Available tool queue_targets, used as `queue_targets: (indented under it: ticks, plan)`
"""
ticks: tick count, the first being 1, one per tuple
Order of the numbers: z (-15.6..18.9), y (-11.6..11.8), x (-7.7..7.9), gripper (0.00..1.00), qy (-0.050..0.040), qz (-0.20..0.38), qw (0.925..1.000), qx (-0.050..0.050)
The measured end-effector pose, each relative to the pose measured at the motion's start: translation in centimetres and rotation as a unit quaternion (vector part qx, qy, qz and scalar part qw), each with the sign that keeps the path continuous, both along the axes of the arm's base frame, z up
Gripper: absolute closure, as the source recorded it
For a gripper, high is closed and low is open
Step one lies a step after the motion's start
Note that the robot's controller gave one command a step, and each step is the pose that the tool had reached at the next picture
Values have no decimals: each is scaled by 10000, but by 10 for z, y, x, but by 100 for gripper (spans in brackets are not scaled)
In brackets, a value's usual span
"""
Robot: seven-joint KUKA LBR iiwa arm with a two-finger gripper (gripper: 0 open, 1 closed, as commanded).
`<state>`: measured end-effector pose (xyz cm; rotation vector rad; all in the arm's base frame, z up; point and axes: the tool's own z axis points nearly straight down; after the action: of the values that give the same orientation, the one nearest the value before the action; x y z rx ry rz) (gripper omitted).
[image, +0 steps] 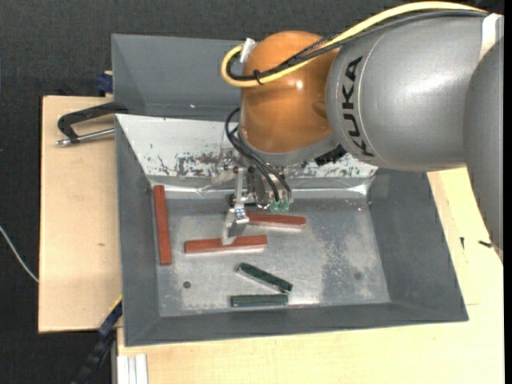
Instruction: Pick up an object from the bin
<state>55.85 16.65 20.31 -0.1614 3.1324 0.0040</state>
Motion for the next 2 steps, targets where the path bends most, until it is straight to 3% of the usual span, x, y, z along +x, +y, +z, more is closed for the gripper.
queue_targets:
  ticks: [1, 2]
  plan:
    - [0, 0, 0, 0, 0, -1, 10000, 0]
    - [-50, 7, -10, 0, -14, 255, 9997, -1]
